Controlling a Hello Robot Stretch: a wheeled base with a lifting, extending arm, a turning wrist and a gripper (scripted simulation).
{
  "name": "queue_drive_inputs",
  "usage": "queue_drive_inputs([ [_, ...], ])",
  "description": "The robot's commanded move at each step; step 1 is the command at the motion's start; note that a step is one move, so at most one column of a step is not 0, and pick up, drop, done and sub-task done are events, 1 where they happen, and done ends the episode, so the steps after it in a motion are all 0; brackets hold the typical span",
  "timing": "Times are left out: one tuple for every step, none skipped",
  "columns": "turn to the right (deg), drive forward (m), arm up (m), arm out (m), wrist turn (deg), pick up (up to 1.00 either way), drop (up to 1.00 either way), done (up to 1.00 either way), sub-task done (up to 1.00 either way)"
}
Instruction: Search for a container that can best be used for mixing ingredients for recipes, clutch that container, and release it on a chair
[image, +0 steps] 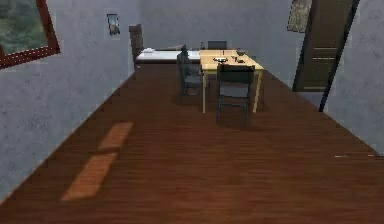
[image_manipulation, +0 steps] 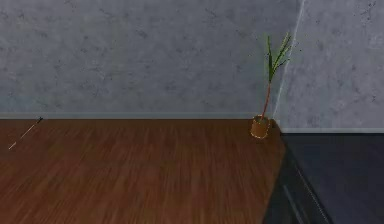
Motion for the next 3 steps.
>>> queue_drive_inputs([
  [0.0,0.10,0.00,0.00,0.0,0.00,0.00,0.00,0.00],
  [30.0,0.00,0.00,0.00,0.0,0.00,0.00,0.00,0.00],
  [0.0,1.00,0.00,0.00,0.0,0.00,0.00,0.00,0.00],
])
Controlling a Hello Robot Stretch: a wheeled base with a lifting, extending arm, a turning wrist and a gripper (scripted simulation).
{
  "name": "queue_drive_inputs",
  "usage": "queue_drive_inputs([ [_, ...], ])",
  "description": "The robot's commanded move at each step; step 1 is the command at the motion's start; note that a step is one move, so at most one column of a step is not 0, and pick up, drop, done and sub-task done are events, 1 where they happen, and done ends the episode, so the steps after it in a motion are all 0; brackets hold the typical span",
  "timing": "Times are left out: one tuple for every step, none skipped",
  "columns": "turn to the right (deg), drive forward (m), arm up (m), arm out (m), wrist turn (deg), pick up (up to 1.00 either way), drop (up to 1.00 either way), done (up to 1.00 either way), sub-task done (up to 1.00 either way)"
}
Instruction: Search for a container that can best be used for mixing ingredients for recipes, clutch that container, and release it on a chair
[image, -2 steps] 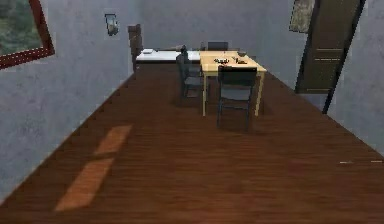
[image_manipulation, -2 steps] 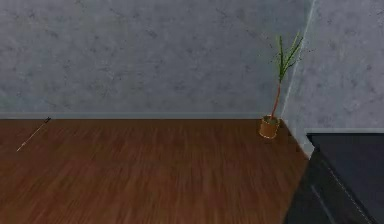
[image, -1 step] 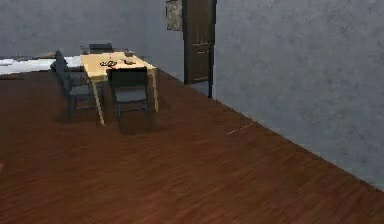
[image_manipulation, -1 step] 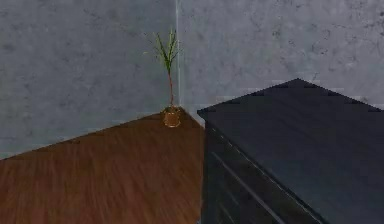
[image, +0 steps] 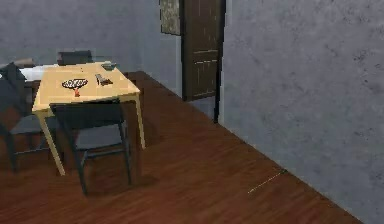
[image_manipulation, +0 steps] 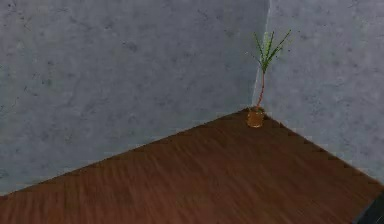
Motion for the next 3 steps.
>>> queue_drive_inputs([
  [0.0,1.00,0.00,0.00,0.0,0.00,0.00,0.00,0.00],
  [0.0,1.00,0.00,0.00,0.0,0.00,0.00,0.00,0.00],
  [0.0,0.20,0.00,0.00,0.0,0.00,0.00,0.00,0.00],
])
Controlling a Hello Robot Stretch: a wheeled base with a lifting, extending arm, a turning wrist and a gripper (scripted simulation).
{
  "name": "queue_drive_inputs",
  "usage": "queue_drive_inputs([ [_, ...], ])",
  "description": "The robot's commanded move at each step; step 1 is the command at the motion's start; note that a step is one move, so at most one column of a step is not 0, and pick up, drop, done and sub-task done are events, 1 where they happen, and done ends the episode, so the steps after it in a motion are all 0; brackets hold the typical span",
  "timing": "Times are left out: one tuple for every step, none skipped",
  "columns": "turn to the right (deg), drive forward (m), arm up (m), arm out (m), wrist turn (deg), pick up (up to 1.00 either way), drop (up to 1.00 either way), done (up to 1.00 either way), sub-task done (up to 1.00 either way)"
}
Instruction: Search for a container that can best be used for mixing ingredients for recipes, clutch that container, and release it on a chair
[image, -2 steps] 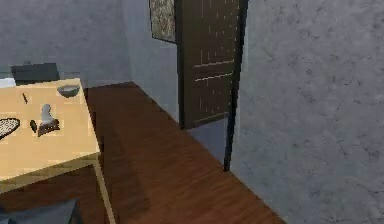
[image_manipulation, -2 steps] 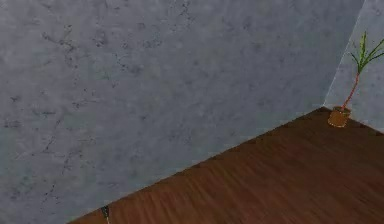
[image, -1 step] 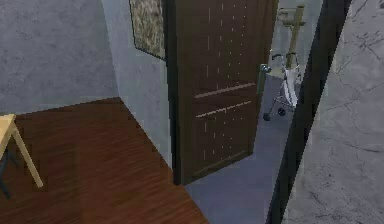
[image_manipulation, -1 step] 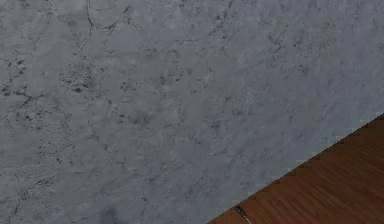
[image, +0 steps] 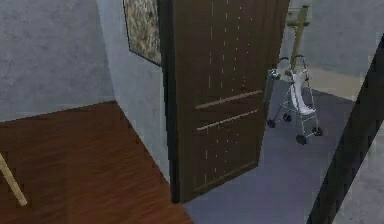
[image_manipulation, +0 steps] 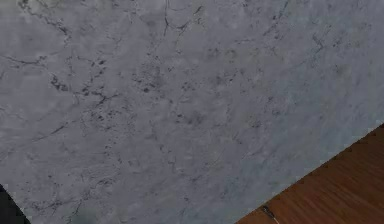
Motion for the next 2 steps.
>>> queue_drive_inputs([
  [-45.0,0.00,0.00,0.00,0.0,0.00,0.00,0.00,0.00],
  [0.0,0.30,0.00,0.00,0.0,0.00,0.00,0.00,0.00],
])
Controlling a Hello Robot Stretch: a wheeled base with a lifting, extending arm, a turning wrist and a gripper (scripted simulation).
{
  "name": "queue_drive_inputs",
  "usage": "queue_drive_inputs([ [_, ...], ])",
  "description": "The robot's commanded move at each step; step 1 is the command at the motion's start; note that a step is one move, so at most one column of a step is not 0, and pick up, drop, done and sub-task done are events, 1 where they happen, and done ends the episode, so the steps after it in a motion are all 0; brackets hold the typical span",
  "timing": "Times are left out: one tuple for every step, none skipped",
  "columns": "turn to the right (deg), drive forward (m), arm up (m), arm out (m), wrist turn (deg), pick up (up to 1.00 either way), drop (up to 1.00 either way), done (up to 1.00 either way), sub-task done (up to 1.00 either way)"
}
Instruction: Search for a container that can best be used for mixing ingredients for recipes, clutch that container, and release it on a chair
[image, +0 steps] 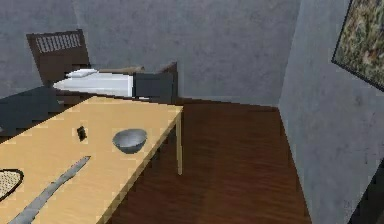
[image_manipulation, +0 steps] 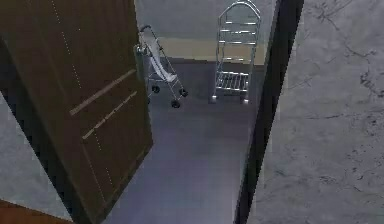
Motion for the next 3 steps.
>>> queue_drive_inputs([
  [-45.0,0.00,0.00,0.00,0.0,0.00,0.00,0.00,0.00],
  [-45.0,0.00,0.00,0.00,0.0,0.00,0.00,0.00,0.00],
  [-18.0,0.00,0.00,0.00,0.0,0.00,0.00,0.00,0.00],
])
